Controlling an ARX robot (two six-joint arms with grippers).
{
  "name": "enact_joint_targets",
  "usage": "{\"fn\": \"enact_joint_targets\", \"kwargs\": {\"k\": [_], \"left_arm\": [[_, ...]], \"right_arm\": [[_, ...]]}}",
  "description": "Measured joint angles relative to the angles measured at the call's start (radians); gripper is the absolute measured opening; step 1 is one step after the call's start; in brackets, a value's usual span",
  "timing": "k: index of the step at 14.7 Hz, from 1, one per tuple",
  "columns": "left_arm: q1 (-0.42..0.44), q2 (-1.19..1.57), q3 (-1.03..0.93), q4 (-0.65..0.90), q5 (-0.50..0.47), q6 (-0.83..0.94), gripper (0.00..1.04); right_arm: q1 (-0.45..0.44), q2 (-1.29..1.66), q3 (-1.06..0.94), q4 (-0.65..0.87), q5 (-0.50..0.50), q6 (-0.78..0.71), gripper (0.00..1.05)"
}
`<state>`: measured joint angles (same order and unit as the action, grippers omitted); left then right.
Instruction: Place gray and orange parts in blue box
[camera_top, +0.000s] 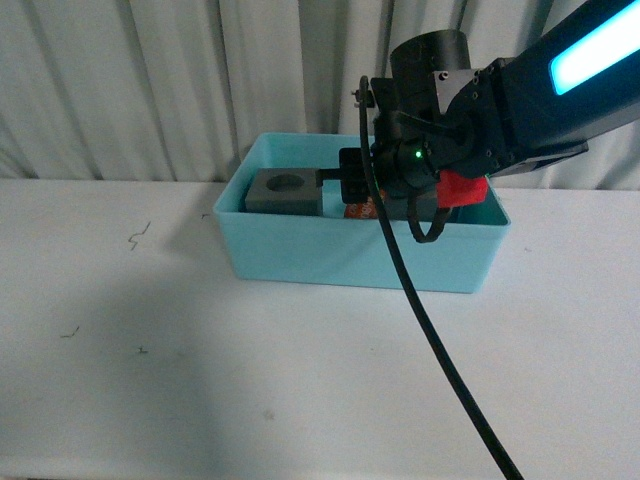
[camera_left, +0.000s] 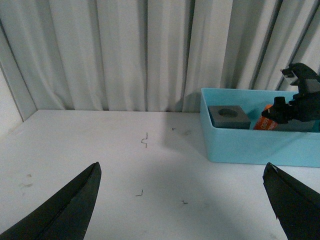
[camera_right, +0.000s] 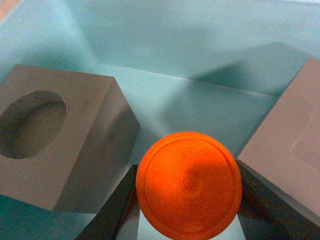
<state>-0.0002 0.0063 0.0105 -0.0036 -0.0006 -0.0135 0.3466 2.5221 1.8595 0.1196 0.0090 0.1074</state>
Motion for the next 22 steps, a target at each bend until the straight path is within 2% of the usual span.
{"fn": "enact_joint_targets", "kwargs": {"k": [8, 9, 11, 12, 18, 20, 22], "left_arm": [[0.000, 0.000, 0.000, 0.000, 0.000, 0.000, 0.98], [0.000, 0.000, 0.000, 0.000, 0.000, 0.000, 0.98], [0.000, 0.000, 0.000, 0.000, 0.000, 0.000, 0.98], [0.000, 0.000, 0.000, 0.000, 0.000, 0.000, 0.98], [0.000, 0.000, 0.000, 0.000, 0.000, 0.000, 0.98], [0.000, 0.000, 0.000, 0.000, 0.000, 0.000, 0.98], [0.000, 0.000, 0.000, 0.000, 0.000, 0.000, 0.98]], "right_arm": [[0.040, 0.077, 0.112, -0.044, 0.025, 0.000, 0.47], [0.039, 0.077, 0.112, -0.038, 0.026, -0.003, 0.53], [0.039, 0.077, 0.100, -0.016, 0.026, -0.003, 0.79], [0.039, 0.072, 0.067, -0.003, 0.025, -0.001, 0.99], [0.020, -0.101, -0.116, 0.130, 0.002, -0.004, 0.98], [0.006, -0.241, -0.259, 0.205, -0.006, -0.004, 0.98], [-0.024, -0.479, -0.502, 0.294, 0.000, -0.011, 0.98]]}}
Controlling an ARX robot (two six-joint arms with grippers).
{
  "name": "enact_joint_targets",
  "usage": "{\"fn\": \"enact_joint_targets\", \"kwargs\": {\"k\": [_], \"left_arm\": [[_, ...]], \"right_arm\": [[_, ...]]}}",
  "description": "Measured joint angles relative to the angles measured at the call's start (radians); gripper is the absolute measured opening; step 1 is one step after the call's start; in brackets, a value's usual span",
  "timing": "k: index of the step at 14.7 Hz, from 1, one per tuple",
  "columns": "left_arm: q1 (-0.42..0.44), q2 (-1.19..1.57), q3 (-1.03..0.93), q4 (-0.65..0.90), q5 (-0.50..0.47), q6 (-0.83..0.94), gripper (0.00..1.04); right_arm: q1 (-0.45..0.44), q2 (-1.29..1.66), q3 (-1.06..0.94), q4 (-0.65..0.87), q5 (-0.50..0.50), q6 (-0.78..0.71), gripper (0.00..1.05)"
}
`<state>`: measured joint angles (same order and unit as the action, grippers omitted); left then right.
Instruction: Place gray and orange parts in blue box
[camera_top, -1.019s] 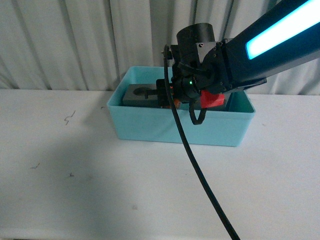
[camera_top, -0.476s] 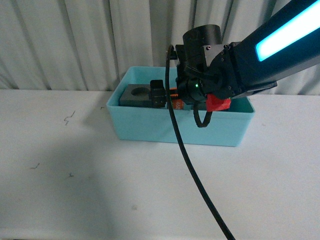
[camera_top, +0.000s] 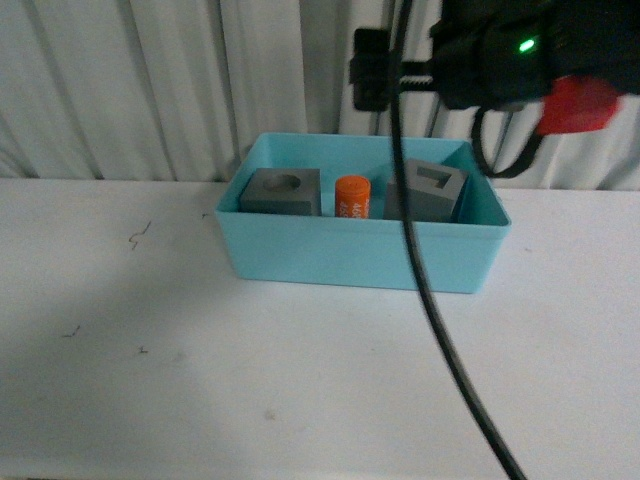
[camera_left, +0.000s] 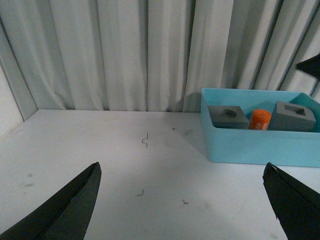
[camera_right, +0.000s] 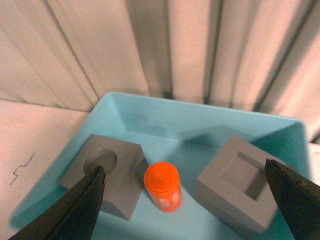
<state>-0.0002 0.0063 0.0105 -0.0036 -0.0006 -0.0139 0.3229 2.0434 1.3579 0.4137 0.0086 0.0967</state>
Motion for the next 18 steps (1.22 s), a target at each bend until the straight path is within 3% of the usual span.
{"fn": "enact_joint_targets", "kwargs": {"k": [2, 4, 6, 7, 8, 9, 10, 14, 17, 18], "left_arm": [[0.000, 0.000, 0.000, 0.000, 0.000, 0.000, 0.98], [0.000, 0.000, 0.000, 0.000, 0.000, 0.000, 0.98], [0.000, 0.000, 0.000, 0.000, 0.000, 0.000, 0.98], [0.000, 0.000, 0.000, -0.001, 0.002, 0.000, 0.98], [0.000, 0.000, 0.000, 0.001, -0.002, 0.000, 0.98], [0.000, 0.000, 0.000, 0.000, -0.001, 0.000, 0.98], [0.000, 0.000, 0.000, 0.001, 0.000, 0.000, 0.98], [0.000, 0.000, 0.000, 0.000, 0.000, 0.000, 0.98], [0.000, 0.000, 0.000, 0.000, 0.000, 0.000, 0.98], [0.000, 0.000, 0.000, 0.000, 0.000, 0.000, 0.98]], "right_arm": [[-0.023, -0.345, -0.340, -0.021, 0.037, 0.031, 0.98], [0.034, -0.694, -0.707, -0.151, 0.119, 0.111, 0.98], [0.035, -0.728, -0.753, -0.142, 0.122, 0.125, 0.98], [0.034, -0.696, -0.820, 0.154, 0.238, 0.068, 0.88], [0.015, -0.709, -0.913, 0.319, 0.285, 0.007, 0.78], [-0.038, -0.774, -1.042, 0.471, 0.278, -0.049, 0.61], [-0.080, -0.863, -1.083, 0.504, 0.246, -0.071, 0.44], [-0.163, -1.035, -1.213, 0.432, 0.155, -0.091, 0.02], [-0.220, -1.204, -1.284, 0.347, 0.096, -0.092, 0.02], [-0.232, -1.205, -1.313, 0.399, 0.088, -0.091, 0.02]]}}
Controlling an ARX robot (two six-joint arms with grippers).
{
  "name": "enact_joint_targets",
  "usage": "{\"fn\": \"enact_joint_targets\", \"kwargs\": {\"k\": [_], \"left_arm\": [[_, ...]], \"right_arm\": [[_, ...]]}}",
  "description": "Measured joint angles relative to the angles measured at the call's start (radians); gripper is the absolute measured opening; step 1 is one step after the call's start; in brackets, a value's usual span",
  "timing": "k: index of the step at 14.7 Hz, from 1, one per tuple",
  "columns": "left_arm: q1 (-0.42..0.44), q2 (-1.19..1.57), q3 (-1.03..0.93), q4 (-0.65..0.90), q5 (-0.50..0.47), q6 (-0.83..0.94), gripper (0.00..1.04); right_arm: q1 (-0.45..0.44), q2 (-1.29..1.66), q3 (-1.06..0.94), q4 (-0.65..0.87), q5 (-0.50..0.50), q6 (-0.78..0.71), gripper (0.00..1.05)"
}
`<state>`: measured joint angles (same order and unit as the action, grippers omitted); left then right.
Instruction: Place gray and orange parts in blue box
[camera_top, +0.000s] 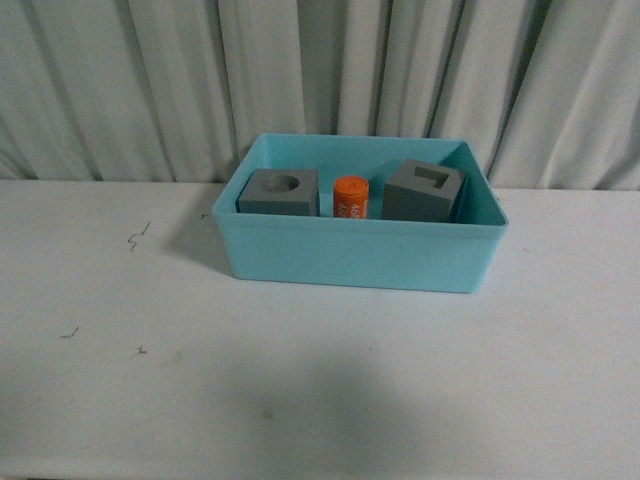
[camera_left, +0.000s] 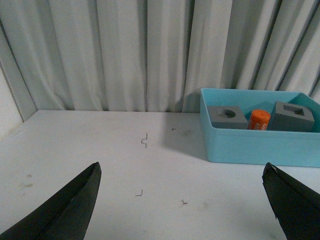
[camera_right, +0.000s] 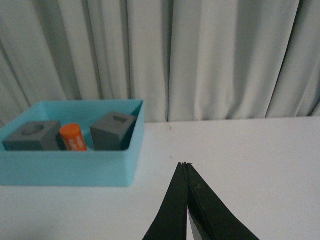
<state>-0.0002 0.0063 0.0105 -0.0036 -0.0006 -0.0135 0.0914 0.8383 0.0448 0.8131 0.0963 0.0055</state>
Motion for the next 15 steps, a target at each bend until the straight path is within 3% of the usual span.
{"fn": "enact_joint_targets", "kwargs": {"k": [1, 2, 15], "left_arm": [[0.000, 0.000, 0.000, 0.000, 0.000, 0.000, 0.98], [0.000, 0.000, 0.000, 0.000, 0.000, 0.000, 0.98], [0.000, 0.000, 0.000, 0.000, 0.000, 0.000, 0.98]], "right_arm": [[-0.061, -0.043, -0.027, -0.069, -0.073, -0.002, 0.02], [-0.098, -0.117, -0.032, -0.122, -0.085, -0.002, 0.02], [-0.096, -0.548, -0.033, -0.522, -0.093, -0.002, 0.02]]}}
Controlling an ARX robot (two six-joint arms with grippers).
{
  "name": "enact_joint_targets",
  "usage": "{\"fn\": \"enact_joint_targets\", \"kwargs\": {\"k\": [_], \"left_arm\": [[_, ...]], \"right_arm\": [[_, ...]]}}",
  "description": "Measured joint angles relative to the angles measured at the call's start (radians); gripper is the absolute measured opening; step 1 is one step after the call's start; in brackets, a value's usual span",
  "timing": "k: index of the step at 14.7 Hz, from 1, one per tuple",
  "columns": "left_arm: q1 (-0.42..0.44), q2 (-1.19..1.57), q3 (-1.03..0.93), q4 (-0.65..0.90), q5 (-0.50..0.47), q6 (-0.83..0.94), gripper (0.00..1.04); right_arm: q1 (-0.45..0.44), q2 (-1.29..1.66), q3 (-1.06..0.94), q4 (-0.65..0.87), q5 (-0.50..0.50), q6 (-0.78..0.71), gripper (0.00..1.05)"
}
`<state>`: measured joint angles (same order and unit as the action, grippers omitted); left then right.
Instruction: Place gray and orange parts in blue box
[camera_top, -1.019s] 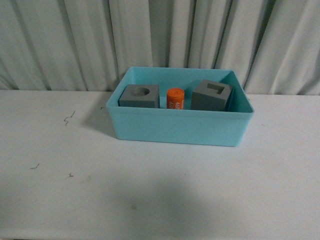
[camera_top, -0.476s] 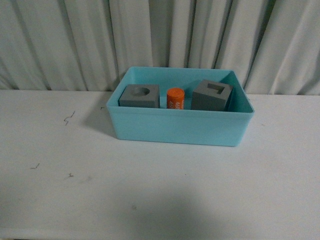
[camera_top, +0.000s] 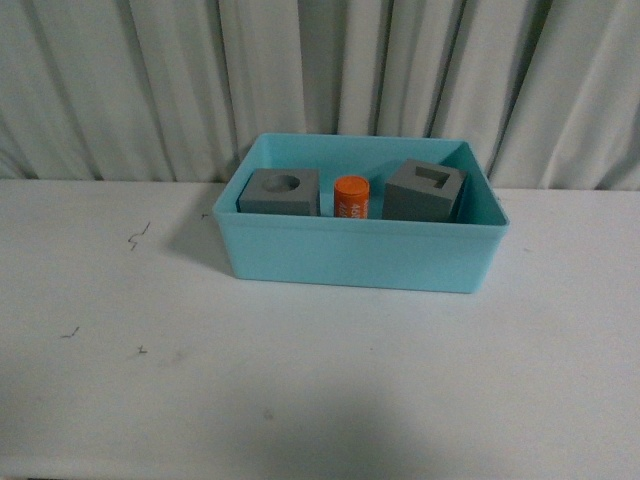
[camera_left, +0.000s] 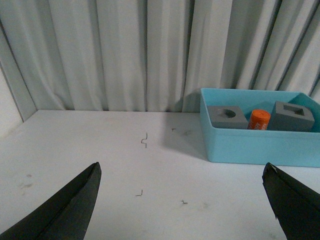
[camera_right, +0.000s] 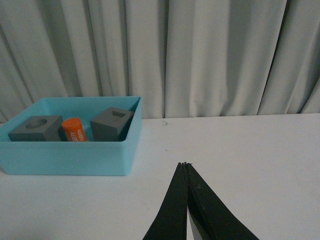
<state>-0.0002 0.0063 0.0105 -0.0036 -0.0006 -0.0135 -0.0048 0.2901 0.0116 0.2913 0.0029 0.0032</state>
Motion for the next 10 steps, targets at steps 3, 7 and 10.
{"fn": "enact_joint_targets", "kwargs": {"k": [3, 7, 10], "left_arm": [[0.000, 0.000, 0.000, 0.000, 0.000, 0.000, 0.98], [0.000, 0.000, 0.000, 0.000, 0.000, 0.000, 0.98], [0.000, 0.000, 0.000, 0.001, 0.000, 0.000, 0.98]], "right_arm": [[0.000, -0.052, 0.000, -0.052, 0.000, 0.000, 0.02], [0.000, -0.137, 0.000, -0.148, 0.000, 0.000, 0.02], [0.000, -0.288, 0.000, -0.294, -0.002, 0.000, 0.02]]}}
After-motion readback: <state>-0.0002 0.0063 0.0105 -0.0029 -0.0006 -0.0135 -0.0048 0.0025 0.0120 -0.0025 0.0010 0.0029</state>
